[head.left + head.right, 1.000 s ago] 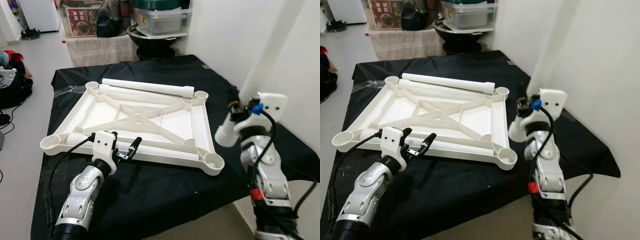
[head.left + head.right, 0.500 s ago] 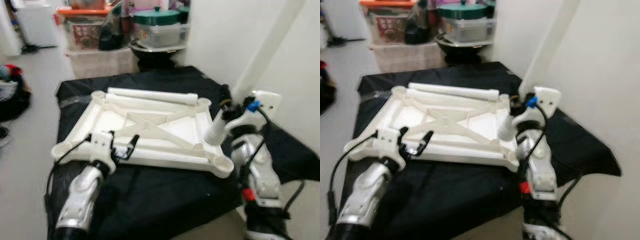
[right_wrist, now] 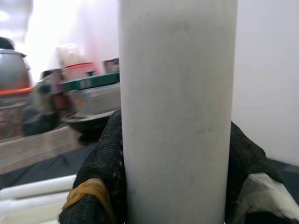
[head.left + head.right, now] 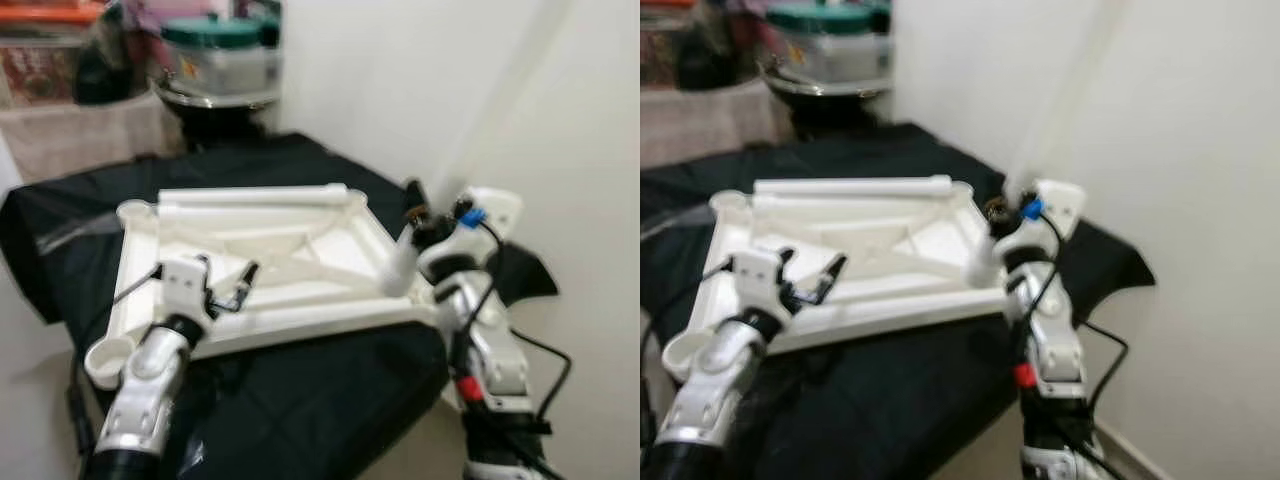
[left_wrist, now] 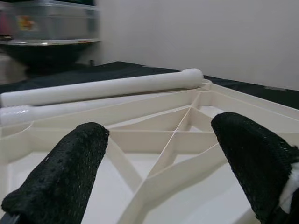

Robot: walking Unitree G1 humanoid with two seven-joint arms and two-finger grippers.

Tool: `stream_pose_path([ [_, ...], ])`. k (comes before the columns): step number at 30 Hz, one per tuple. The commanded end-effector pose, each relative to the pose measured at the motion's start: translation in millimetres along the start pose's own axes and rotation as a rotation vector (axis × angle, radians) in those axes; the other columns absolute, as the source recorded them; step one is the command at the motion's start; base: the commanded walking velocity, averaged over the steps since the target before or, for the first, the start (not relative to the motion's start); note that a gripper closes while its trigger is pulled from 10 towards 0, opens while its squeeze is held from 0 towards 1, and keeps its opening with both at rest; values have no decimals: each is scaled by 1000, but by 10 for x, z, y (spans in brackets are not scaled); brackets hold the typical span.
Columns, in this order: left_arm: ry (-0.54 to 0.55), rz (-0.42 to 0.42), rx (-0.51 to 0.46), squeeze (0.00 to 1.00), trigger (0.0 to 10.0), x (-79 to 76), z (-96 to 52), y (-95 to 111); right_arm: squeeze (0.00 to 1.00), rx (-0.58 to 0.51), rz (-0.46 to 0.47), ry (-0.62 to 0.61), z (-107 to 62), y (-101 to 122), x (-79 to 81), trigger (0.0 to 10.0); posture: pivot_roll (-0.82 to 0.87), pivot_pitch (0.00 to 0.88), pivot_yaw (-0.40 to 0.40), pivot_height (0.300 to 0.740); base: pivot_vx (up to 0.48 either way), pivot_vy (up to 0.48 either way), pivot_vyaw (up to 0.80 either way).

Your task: Building children table

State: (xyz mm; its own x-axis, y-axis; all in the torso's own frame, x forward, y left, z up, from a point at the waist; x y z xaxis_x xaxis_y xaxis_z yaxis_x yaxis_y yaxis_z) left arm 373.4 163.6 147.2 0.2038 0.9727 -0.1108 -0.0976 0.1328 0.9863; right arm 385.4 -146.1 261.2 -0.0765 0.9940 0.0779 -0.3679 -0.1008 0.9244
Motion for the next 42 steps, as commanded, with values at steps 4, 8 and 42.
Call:
stream_pose_path([
  [4,-32,21,-43,0,10000,-125,29,92,0,9,-9,-24,-14,-29,-92,10000,90,0,-93,740,0,0,0],
  [8,-30,18,-46,0,10000,-130,27,98,0,12,-3,-22,-12,-42,-80,10000,90,0,-96,740,0,0,0],
  [42,-24,-18,-57,0,10000,-110,41,143,0,30,29,-13,50,-38,-13,10000,91,0,-94,740,0,438,-635],
])
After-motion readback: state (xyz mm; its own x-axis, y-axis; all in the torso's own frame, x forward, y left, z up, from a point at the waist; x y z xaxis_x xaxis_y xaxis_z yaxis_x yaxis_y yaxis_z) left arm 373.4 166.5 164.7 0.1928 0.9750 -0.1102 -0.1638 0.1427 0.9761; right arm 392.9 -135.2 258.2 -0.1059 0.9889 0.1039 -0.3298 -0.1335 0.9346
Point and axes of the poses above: a point about 5 cm out from each wrist's last joint towards the gripper, its own z axis pointing out of the wrist towards the gripper, its own y axis along the axis of the wrist's last joint, x = y × z, the point moved 6 cm from there along z, pointing out of the wrist towards the gripper, and after that the axes turned 8 degrees about -z, right-handed, at the moved point
